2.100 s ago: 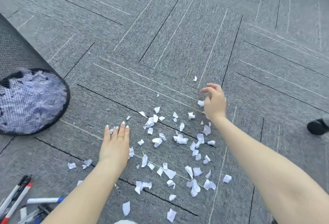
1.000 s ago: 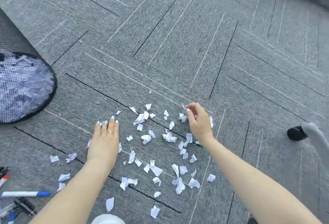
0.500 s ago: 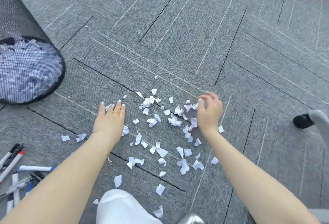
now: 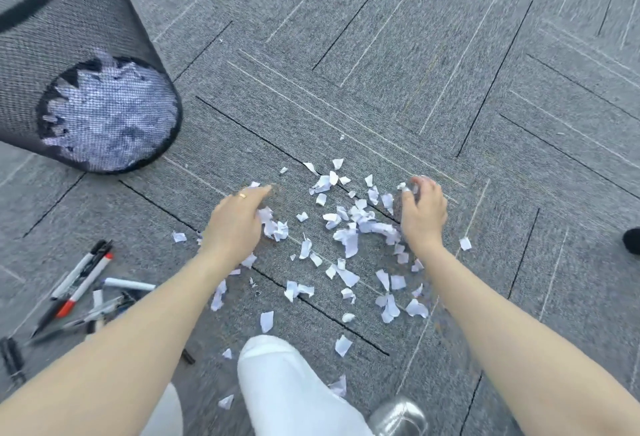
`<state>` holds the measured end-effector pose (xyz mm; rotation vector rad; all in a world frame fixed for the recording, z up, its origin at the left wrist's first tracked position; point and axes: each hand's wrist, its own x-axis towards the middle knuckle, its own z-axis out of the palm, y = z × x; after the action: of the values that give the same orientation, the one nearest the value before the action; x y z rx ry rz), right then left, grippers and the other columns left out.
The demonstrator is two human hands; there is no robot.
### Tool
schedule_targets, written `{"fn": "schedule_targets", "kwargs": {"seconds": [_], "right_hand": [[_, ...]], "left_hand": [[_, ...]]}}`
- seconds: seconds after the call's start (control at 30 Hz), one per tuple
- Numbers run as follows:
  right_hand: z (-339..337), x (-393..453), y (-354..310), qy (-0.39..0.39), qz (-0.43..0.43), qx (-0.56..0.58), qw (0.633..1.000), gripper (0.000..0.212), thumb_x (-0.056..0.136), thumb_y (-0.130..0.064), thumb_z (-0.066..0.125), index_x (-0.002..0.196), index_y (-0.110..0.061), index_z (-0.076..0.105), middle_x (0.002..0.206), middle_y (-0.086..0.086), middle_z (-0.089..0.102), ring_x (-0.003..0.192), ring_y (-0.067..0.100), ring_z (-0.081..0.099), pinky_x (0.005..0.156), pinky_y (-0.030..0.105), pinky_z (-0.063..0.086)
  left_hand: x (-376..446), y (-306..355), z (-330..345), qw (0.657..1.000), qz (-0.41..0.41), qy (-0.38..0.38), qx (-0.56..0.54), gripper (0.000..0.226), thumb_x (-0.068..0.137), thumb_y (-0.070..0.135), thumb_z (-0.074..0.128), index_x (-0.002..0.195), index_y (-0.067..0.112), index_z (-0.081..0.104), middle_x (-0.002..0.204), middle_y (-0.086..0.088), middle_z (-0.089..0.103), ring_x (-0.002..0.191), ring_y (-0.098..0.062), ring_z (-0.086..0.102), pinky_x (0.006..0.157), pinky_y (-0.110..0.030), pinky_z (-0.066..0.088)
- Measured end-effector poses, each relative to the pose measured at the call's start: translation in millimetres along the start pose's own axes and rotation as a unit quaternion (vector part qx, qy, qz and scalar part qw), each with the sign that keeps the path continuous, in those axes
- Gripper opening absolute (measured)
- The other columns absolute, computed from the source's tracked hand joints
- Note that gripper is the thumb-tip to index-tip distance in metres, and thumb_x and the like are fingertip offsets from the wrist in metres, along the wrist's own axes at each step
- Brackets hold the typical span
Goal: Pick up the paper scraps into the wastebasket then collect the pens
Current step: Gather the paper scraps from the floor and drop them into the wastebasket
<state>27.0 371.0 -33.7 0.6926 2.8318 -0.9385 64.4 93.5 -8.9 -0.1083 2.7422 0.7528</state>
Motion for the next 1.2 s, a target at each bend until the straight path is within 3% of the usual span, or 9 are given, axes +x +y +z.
{"fn": "schedule_targets", "kwargs": {"seconds": [0.1, 0.3, 0.43, 0.6, 0.7, 0.8, 0.93, 1.07, 1.2], "right_hand": [[9.1, -21.3, -7.9, -0.036, -0.012, -0.03, 0.999, 0.032, 0.093, -0.024, 0.045, 0.124, -0.017, 0.05, 0.133, 0.0, 0.045, 0.124, 0.019, 0.037, 0.105, 0.041, 0.022], [34.8, -75.7, -35.4, -0.108, -0.151, 0.04, 0.982, 0.028, 0.092, -0.018, 0.045, 0.118, -0.021, 0.053, 0.12, -0.011, 0.048, 0.115, 0.003, 0.036, 0.106, 0.037, 0.026], [39.3, -17.4, -67.5, -0.082, -0.13, -0.002, 0.988, 0.035, 0.092, -0.021, 0.045, 0.126, -0.017, 0.048, 0.135, -0.002, 0.044, 0.127, 0.014, 0.035, 0.107, 0.039, 0.022], [52.2, 16.0, -80.8, -0.155, -0.178, -0.11, 0.965, 0.045, 0.093, -0.029, 0.041, 0.136, -0.016, 0.041, 0.144, 0.004, 0.035, 0.134, 0.023, 0.029, 0.11, 0.046, 0.021], [55.6, -7.7, -75.2, -0.145, -0.218, -0.12, 0.958, 0.035, 0.093, -0.026, 0.043, 0.125, -0.014, 0.051, 0.133, 0.005, 0.045, 0.124, 0.023, 0.039, 0.105, 0.042, 0.029], [57.8, -46.2, -59.7, -0.164, -0.265, -0.068, 0.948, 0.024, 0.091, -0.021, 0.046, 0.108, -0.013, 0.06, 0.118, 0.002, 0.053, 0.109, 0.018, 0.049, 0.1, 0.041, 0.037], [68.6, -50.9, -81.1, -0.135, -0.266, -0.022, 0.954, 0.024, 0.091, -0.022, 0.048, 0.111, -0.016, 0.059, 0.119, 0.001, 0.053, 0.106, 0.014, 0.048, 0.102, 0.038, 0.033], [85.3, -38.0, -119.4, -0.211, -0.373, -0.109, 0.897, 0.042, 0.094, -0.026, 0.043, 0.135, -0.02, 0.042, 0.144, -0.001, 0.036, 0.134, 0.019, 0.03, 0.111, 0.043, 0.019], [88.7, -41.5, -116.3, -0.277, -0.434, -0.171, 0.84, 0.036, 0.092, -0.023, 0.042, 0.126, -0.021, 0.053, 0.138, -0.004, 0.046, 0.125, 0.018, 0.041, 0.107, 0.04, 0.028]], "left_hand": [[-8.6, -19.5, 7.8, 0.992, -0.088, 0.09, -0.027, 0.053, 0.091, 0.012, 0.045, 0.143, 0.02, 0.032, 0.152, -0.002, 0.025, 0.138, -0.025, 0.026, 0.114, -0.046, 0.014], [-23.4, -25.1, 25.6, 0.916, -0.354, 0.112, -0.154, 0.068, 0.094, 0.035, 0.042, 0.149, 0.015, 0.006, 0.157, -0.005, -0.007, 0.144, -0.023, -0.007, 0.114, -0.05, -0.005], [-34.6, -9.3, 31.7, 0.942, -0.245, 0.105, -0.204, 0.059, 0.097, 0.029, 0.038, 0.148, 0.019, 0.012, 0.157, 0.001, 0.004, 0.144, -0.015, 0.0, 0.117, -0.042, 0.004], [-46.9, 15.1, 19.7, 0.947, -0.134, 0.128, -0.264, 0.039, 0.096, 0.015, 0.039, 0.134, 0.022, 0.044, 0.139, 0.007, 0.044, 0.126, -0.01, 0.041, 0.105, -0.031, 0.035], [-40.6, -15.7, 14.7, 0.935, -0.23, 0.208, -0.174, 0.04, 0.095, 0.019, 0.042, 0.135, 0.02, 0.043, 0.147, 0.004, 0.035, 0.135, -0.017, 0.031, 0.113, -0.041, 0.023], [-47.4, -29.7, 26.1, 0.899, -0.39, 0.154, -0.129, 0.061, 0.096, 0.035, 0.039, 0.148, 0.015, 0.015, 0.157, -0.006, 0.005, 0.144, -0.024, 0.003, 0.115, -0.043, -0.001], [-50.3, 11.3, 50.4, 0.919, -0.325, 0.103, -0.196, 0.066, 0.096, 0.036, 0.036, 0.149, 0.017, 0.002, 0.156, -0.003, -0.011, 0.143, -0.02, -0.012, 0.114, -0.037, -0.008], [-50.2, 31.2, 46.2, 0.939, -0.139, 0.077, -0.307, 0.047, 0.098, 0.019, 0.036, 0.144, 0.018, 0.027, 0.153, 0.002, 0.025, 0.14, -0.011, 0.021, 0.115, -0.032, 0.02], [-38.3, 19.4, 17.2, 0.949, -0.123, 0.115, -0.268, 0.03, 0.095, 0.014, 0.039, 0.118, 0.018, 0.058, 0.117, -0.001, 0.06, 0.105, -0.016, 0.055, 0.087, -0.032, 0.044]]}}
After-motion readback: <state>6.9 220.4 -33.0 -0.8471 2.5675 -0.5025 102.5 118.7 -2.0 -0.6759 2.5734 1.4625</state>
